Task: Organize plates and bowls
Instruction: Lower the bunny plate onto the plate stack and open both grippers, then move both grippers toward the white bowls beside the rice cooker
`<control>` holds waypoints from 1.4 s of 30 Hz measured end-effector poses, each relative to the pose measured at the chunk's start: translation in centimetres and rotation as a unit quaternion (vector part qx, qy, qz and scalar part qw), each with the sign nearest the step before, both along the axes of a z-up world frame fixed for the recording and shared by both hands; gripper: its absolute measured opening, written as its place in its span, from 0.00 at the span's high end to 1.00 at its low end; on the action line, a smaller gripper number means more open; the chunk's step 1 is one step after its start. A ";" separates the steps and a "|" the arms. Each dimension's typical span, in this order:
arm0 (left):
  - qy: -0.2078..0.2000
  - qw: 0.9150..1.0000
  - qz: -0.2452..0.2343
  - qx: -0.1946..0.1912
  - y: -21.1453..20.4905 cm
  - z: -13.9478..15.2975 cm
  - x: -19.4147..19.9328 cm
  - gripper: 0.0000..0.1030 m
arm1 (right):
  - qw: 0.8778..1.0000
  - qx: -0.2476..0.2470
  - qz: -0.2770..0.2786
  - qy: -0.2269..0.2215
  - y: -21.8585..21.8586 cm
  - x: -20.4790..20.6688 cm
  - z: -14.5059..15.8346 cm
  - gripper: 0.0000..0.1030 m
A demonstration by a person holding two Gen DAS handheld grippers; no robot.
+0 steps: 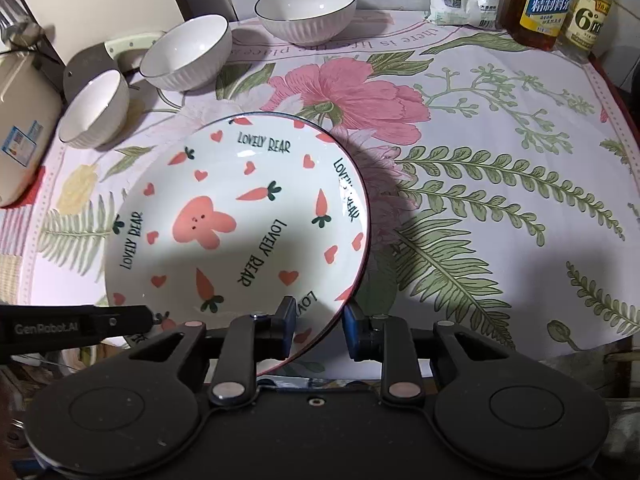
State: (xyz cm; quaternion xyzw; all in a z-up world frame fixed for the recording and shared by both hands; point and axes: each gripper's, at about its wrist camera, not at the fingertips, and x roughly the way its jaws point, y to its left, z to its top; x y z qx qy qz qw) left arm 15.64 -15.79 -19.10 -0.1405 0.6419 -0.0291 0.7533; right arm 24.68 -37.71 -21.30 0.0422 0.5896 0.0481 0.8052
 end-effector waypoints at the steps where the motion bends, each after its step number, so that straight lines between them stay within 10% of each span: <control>1: -0.002 1.000 -0.004 0.001 -0.1 0.0 0.0 0.84 | 1.000 -0.011 0.001 -0.002 0.2 -0.1 -0.1 0.70; 14: -0.026 0.997 -0.066 0.020 0.5 3.1 -0.6 0.77 | 0.998 0.021 -0.008 -0.061 -0.4 -1.4 1.7 0.69; 21: -0.047 0.991 -0.115 0.042 2.1 6.4 -2.0 0.63 | 0.994 0.025 0.017 -0.106 1.3 -3.4 4.8 0.42; 42: -0.125 0.982 -0.127 0.060 10.3 13.6 -4.8 0.42 | 0.969 0.010 0.095 -0.227 8.4 -6.5 13.9 0.29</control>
